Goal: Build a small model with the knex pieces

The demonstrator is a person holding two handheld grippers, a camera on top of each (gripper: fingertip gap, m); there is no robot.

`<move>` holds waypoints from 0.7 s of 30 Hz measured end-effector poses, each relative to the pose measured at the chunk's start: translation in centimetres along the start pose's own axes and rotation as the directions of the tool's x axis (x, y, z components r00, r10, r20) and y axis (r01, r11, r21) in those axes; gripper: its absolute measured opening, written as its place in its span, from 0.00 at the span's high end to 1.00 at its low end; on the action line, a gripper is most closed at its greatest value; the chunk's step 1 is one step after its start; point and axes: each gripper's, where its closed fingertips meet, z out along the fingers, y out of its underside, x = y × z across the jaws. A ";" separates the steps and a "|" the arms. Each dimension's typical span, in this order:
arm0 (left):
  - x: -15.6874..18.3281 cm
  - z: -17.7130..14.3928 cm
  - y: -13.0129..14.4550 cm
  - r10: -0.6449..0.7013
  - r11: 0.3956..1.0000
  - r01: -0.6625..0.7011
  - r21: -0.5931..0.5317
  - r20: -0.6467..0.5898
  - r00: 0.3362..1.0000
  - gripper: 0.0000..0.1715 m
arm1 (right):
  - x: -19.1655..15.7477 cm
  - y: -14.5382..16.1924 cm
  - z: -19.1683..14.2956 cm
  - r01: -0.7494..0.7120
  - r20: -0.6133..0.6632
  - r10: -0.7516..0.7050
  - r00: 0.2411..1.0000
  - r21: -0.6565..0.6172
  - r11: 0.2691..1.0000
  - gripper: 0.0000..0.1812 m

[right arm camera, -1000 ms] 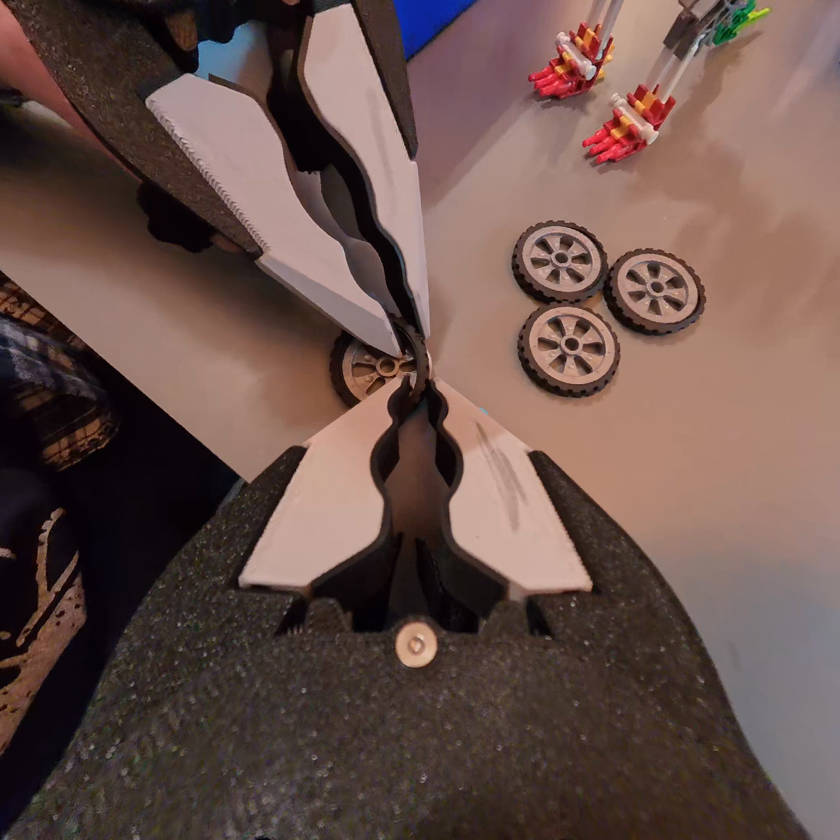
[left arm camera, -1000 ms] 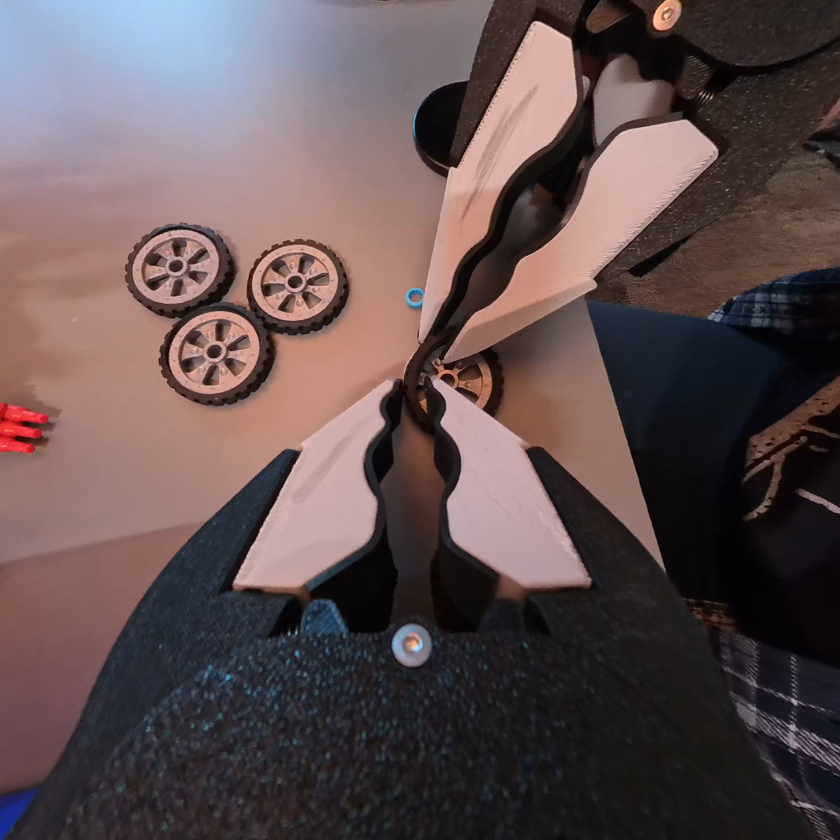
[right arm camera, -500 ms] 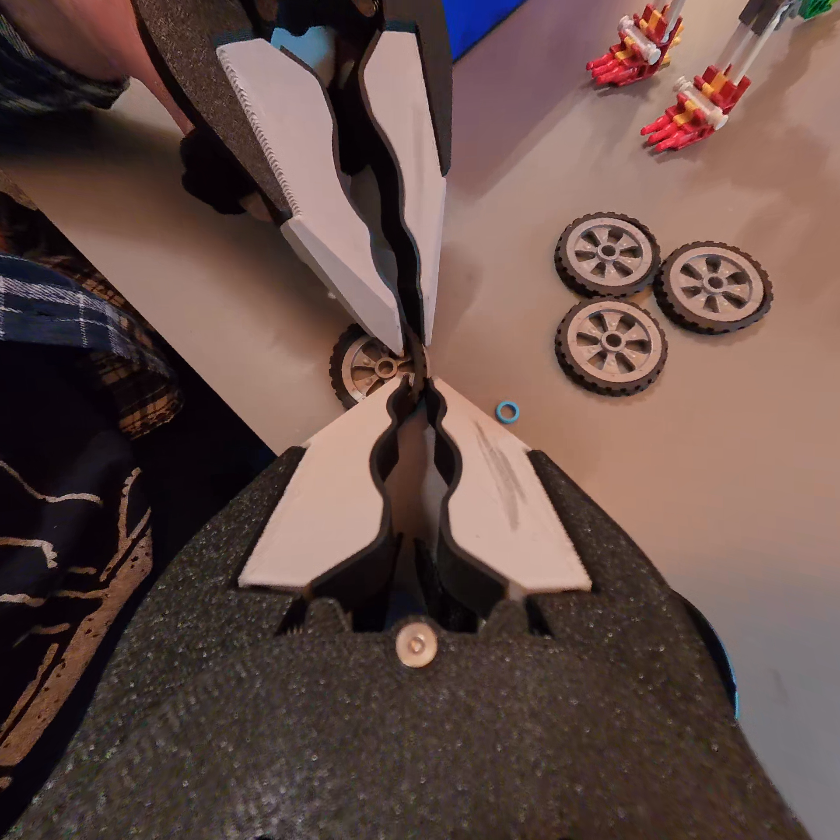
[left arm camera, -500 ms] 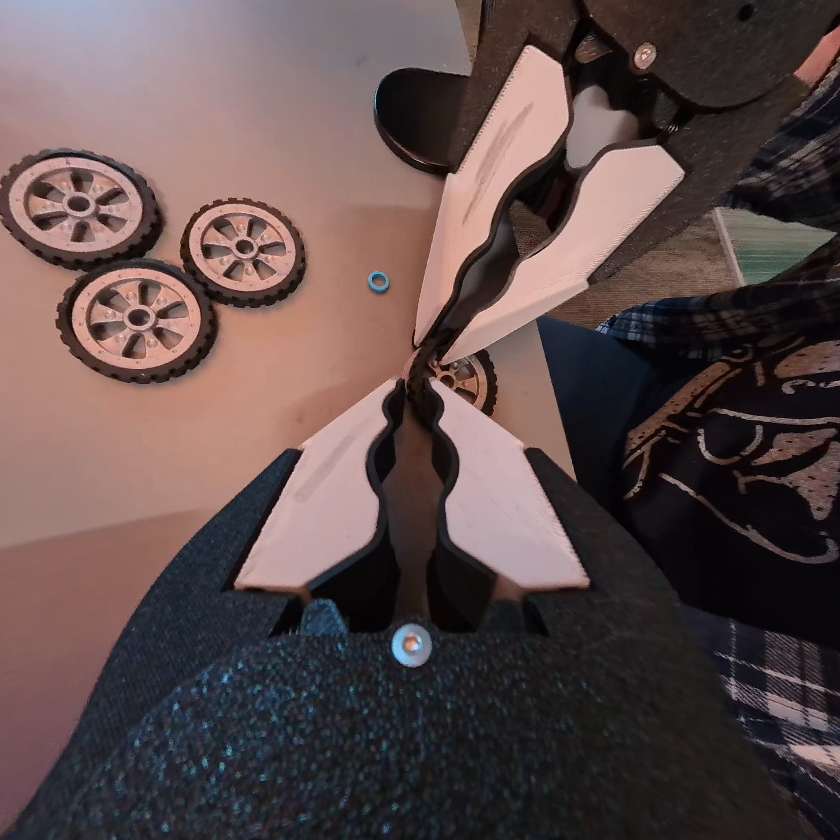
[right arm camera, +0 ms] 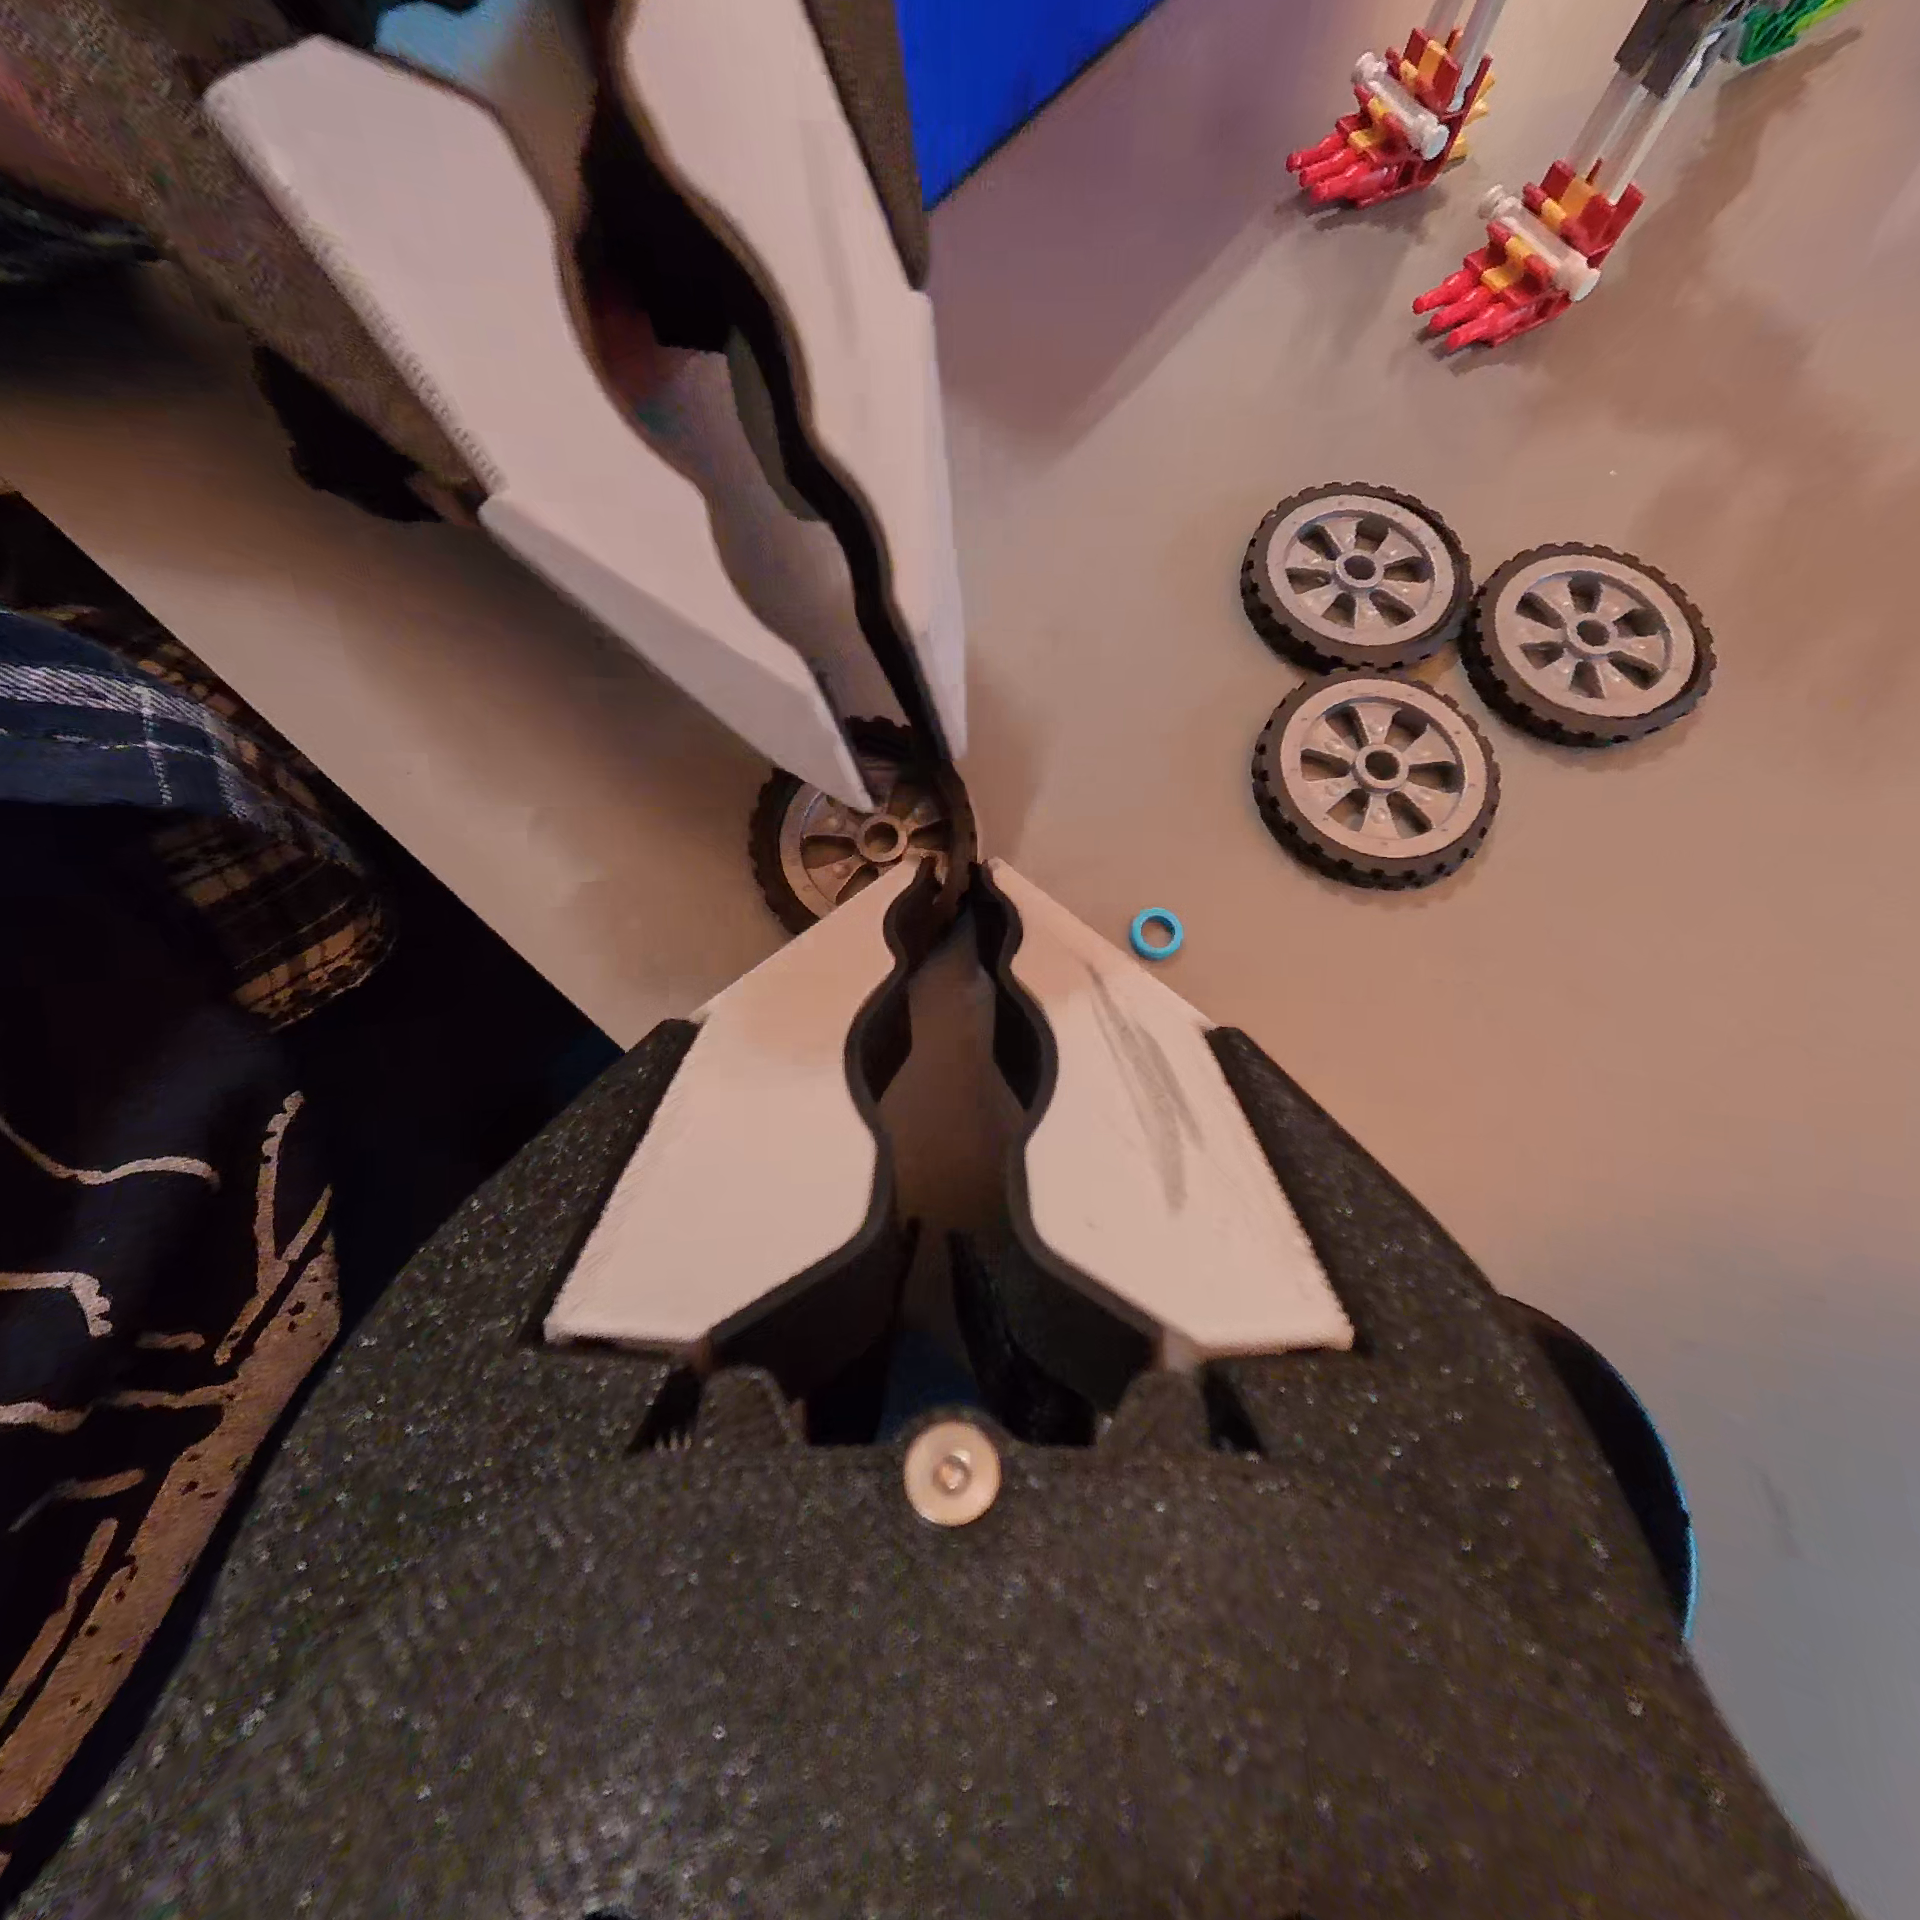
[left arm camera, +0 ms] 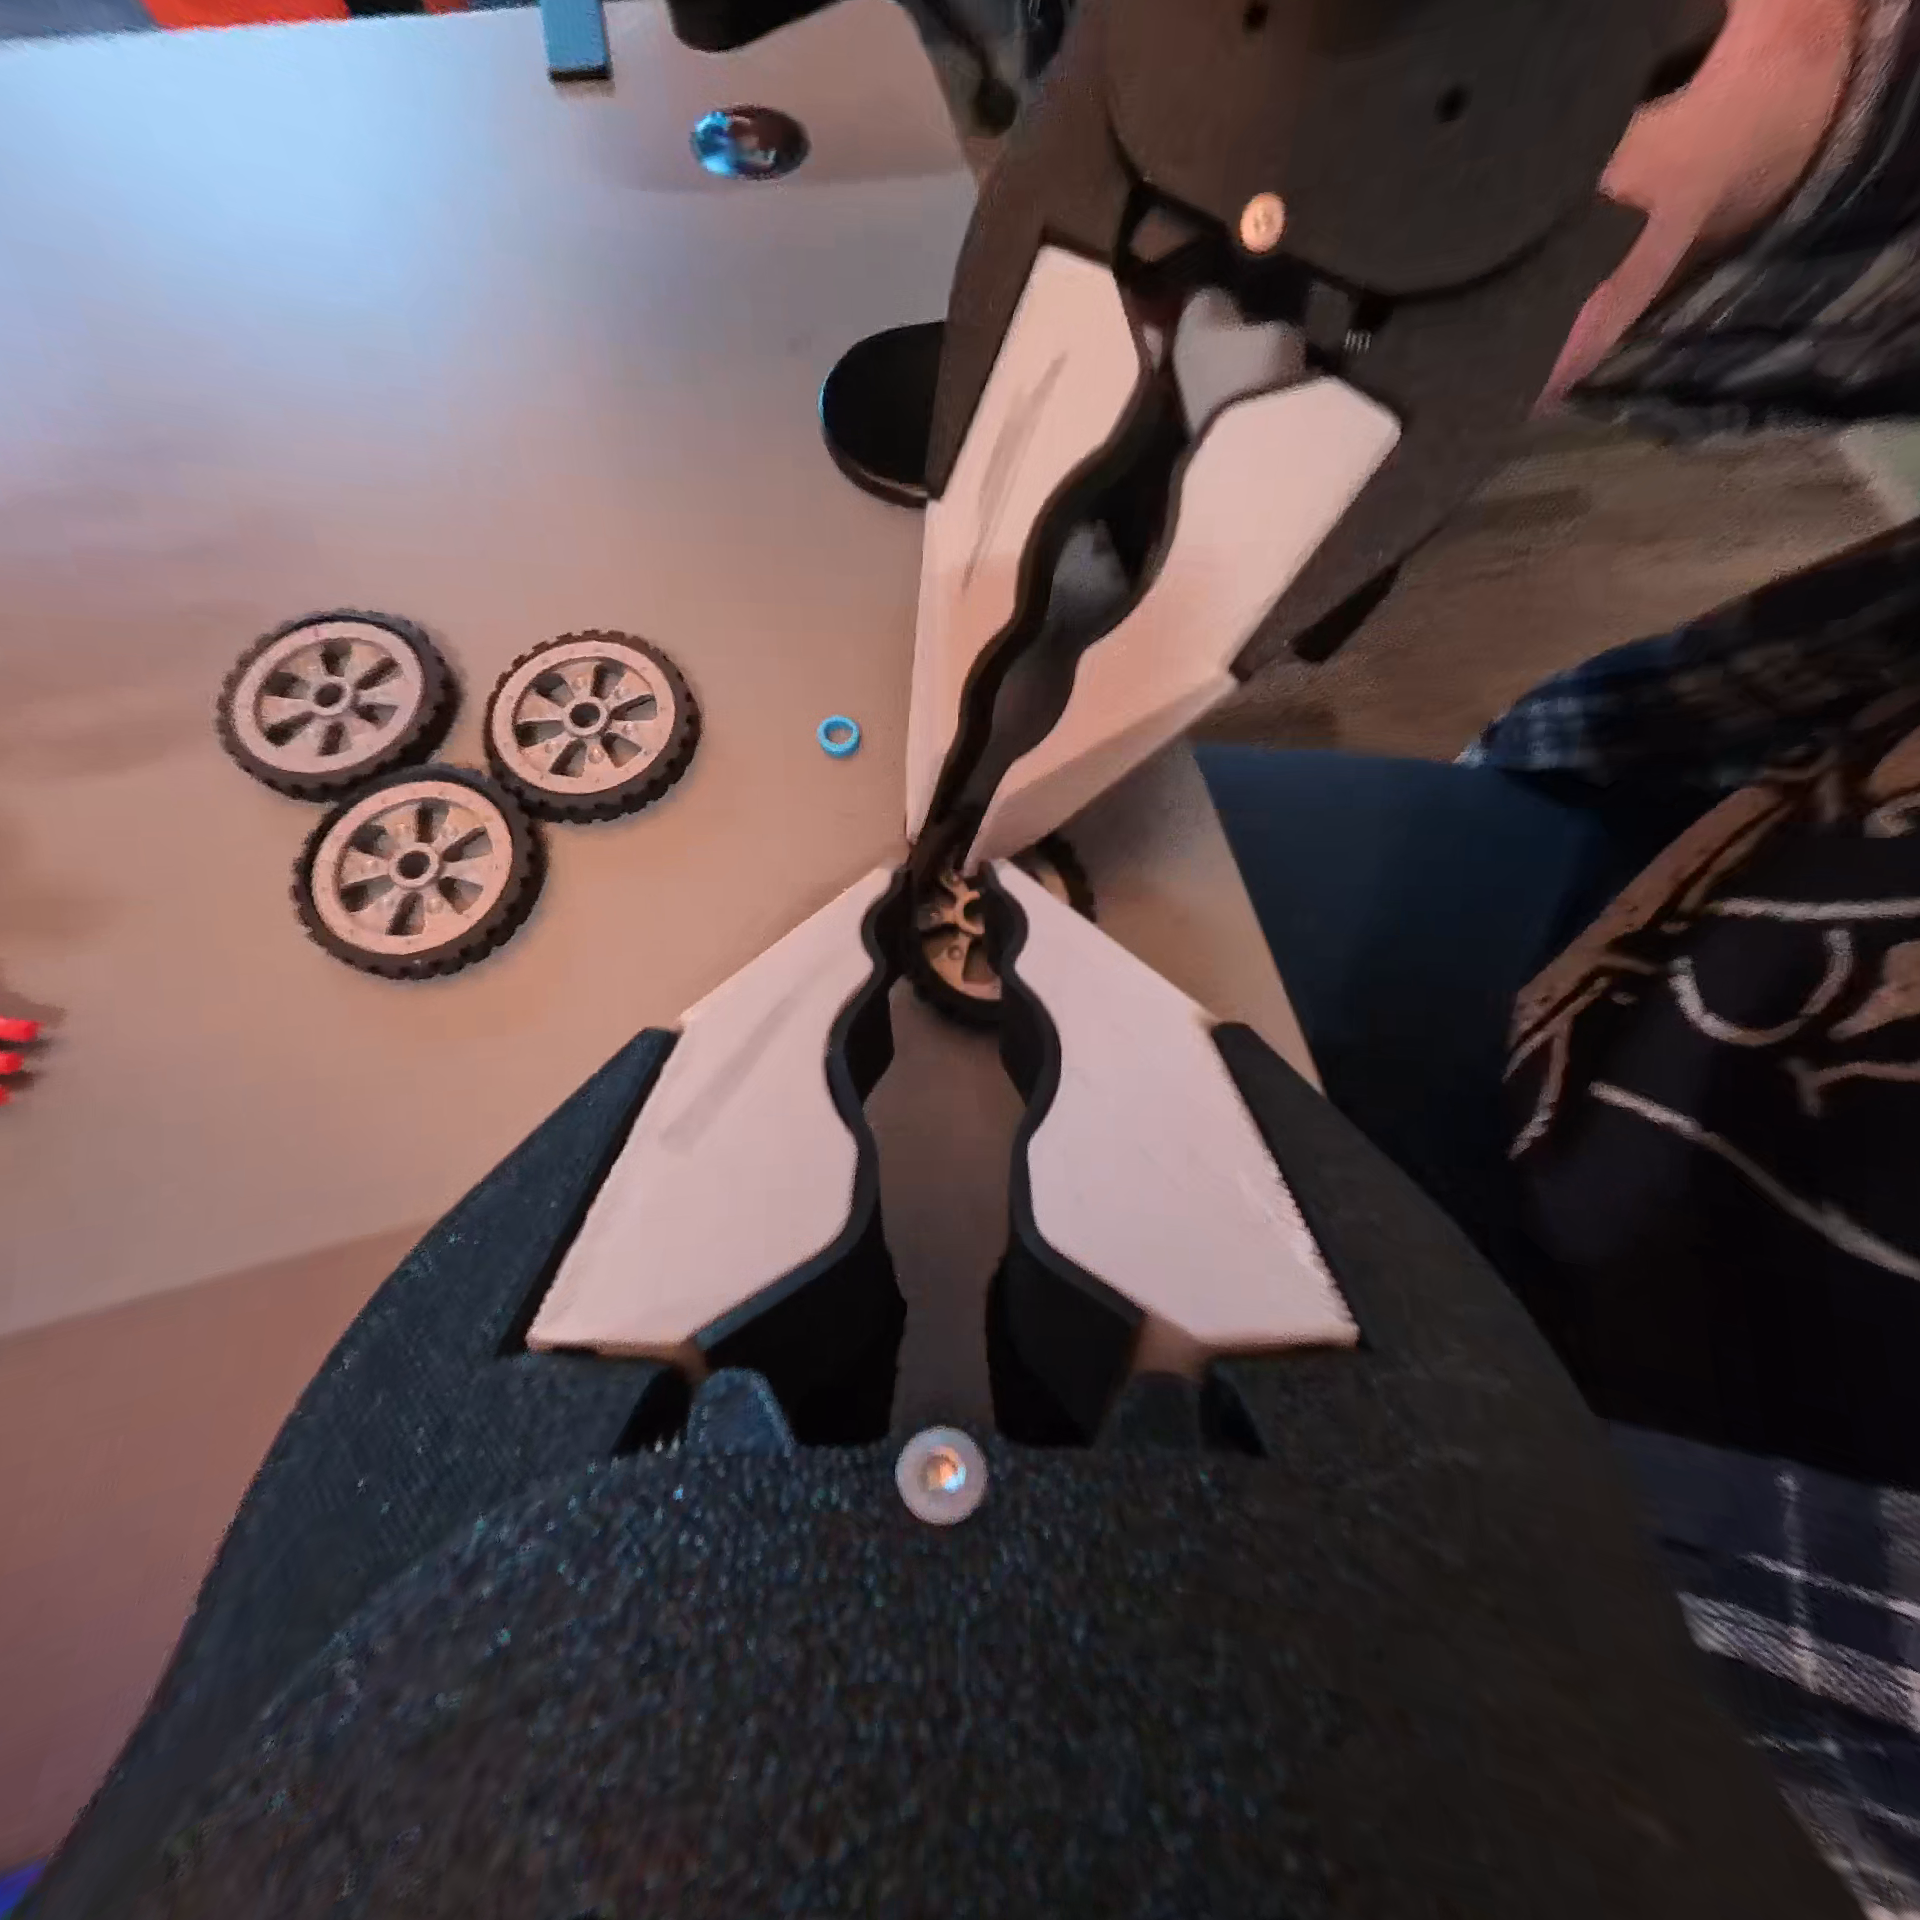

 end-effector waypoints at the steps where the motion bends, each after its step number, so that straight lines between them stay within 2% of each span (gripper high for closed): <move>1: 0.1 -0.1 0.2 0.043 0.999 -0.043 -0.008 0.030 0.999 0.94 | 0.0 0.0 0.0 -0.003 0.001 0.003 1.000 -0.001 1.000 0.96; 4: 0.5 -0.5 0.2 0.089 0.996 -0.089 0.006 0.048 0.995 0.95 | 0.0 0.0 0.0 -0.007 0.002 0.007 1.000 -0.002 1.000 0.96; 8: 0.7 0.3 1.7 0.101 0.992 -0.097 -0.085 0.039 0.994 0.95 | 0.0 0.0 0.0 -0.015 -0.003 0.015 1.000 -0.004 1.000 0.96; 14: 0.5 0.4 1.8 0.137 0.984 -0.126 -0.122 0.087 0.987 0.98 | 0.0 0.0 0.0 -0.012 -0.024 0.011 1.000 -0.018 1.000 0.96; 21: 0.6 0.4 1.9 0.133 0.983 -0.121 -0.138 0.086 0.987 0.99 | 0.2 -0.3 -0.1 0.074 -0.071 -0.079 0.994 -0.074 0.995 0.95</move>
